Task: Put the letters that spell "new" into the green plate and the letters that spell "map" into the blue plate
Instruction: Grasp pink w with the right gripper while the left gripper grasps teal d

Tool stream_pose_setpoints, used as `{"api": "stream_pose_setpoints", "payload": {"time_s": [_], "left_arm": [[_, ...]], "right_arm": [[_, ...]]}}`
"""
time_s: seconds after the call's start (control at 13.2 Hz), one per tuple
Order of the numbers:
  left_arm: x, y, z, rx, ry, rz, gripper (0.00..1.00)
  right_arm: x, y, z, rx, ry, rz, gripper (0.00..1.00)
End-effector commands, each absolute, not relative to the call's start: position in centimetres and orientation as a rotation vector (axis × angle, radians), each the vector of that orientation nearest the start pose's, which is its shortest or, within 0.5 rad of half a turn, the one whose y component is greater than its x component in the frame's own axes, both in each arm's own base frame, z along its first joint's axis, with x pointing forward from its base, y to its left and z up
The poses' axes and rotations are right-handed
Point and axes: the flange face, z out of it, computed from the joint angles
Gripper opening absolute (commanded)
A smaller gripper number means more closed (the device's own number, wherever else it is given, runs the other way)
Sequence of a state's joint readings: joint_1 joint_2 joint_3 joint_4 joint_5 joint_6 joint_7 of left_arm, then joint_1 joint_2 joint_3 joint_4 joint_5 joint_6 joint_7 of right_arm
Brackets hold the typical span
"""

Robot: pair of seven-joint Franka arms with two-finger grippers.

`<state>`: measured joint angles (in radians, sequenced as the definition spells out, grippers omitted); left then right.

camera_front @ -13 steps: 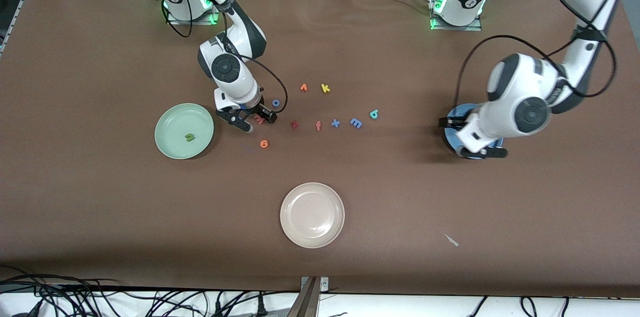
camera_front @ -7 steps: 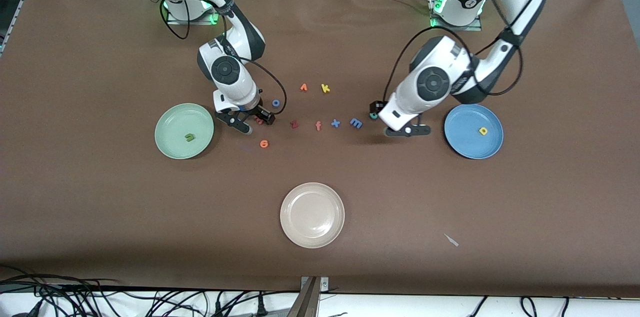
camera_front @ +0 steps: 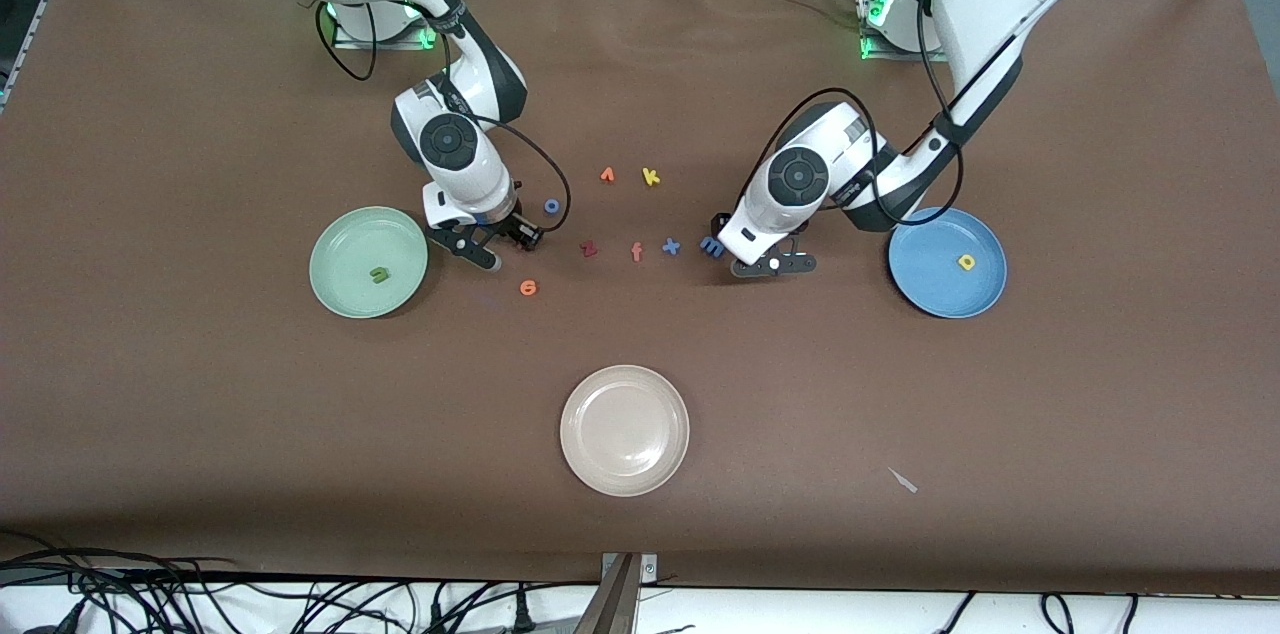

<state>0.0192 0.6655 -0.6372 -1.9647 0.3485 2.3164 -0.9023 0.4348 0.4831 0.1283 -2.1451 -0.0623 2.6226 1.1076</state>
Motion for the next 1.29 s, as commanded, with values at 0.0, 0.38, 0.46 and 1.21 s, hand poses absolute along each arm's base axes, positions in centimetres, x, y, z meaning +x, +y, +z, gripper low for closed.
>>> {"api": "stream_pose_setpoints", "payload": {"time_s": [0.0,0.38,0.46,1.21], "left_arm": [[48.8,-34.5,17.6,-3.118,-0.163,0.294,0.94],[47.7,-34.8,16.6,-3.100,-0.166,0.326,0.73],[47.8,-34.5,16.6,-3.092,-0.172,0.334,0.67],[46.9,-34.2,15.8,-3.070,-0.185,0.363,0.30]], "right_arm": [[47.9,30.6,16.9,-3.032,0.774,0.013,0.23],[49.7,29.8,20.7,-3.066,0.707,-0.012,0.17],[50.3,29.4,22.3,-3.107,0.671,0.017,0.17],[52.7,10.7,22.5,-3.291,0.082,0.244,0.18]]}}
